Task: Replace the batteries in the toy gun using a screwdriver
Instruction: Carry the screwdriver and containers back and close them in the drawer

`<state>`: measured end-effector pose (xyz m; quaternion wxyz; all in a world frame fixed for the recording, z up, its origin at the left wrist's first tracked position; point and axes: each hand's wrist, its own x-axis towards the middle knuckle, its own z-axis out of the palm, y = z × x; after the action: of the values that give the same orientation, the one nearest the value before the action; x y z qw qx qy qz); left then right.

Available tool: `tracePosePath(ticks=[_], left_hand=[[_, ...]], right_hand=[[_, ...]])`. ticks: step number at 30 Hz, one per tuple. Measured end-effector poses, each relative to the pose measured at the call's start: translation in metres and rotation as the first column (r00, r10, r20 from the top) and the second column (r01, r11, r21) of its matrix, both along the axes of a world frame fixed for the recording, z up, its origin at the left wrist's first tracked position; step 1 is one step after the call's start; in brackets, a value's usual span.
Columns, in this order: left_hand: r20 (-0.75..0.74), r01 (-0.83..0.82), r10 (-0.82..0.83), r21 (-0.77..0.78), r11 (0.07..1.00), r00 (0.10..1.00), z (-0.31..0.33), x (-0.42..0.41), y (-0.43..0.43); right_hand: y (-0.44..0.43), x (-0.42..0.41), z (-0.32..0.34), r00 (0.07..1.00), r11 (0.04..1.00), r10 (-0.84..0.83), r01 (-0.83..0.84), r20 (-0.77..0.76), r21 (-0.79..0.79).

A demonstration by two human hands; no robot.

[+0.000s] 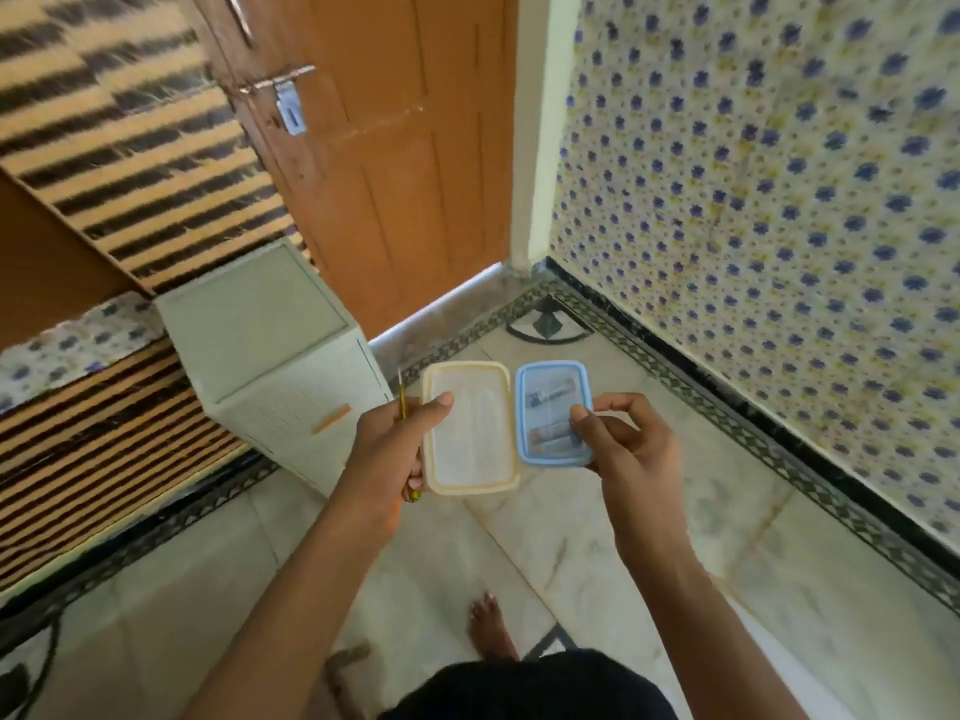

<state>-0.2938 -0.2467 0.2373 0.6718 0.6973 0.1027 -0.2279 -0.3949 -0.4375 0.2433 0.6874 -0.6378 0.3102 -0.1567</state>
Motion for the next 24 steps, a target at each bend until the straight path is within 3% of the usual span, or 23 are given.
tracePosePath(ticks=[12, 20, 24], left_hand=[[0.061, -0.323, 0.319, 0.058, 0.945, 0.946, 0.026, 0.198, 0.054], [-0.084, -0.649, 0.648, 0.026, 0.761, 0.757, 0.007, 0.284, 0.107], [-0.128, -0.709, 0.709, 0.055, 0.703, 0.693, -0.019, 0.320, 0.140]], right_hand=[[0.021, 0.252, 0.008, 0.916, 0.924, 0.383, -0.376, 0.121, -0.074], [0.065, 0.393, -0.019, 0.762, 0.764, 0.644, -0.636, 0.070, -0.108], [0.101, 0.446, -0.044, 0.711, 0.706, 0.702, -0.692, 0.026, -0.149]])
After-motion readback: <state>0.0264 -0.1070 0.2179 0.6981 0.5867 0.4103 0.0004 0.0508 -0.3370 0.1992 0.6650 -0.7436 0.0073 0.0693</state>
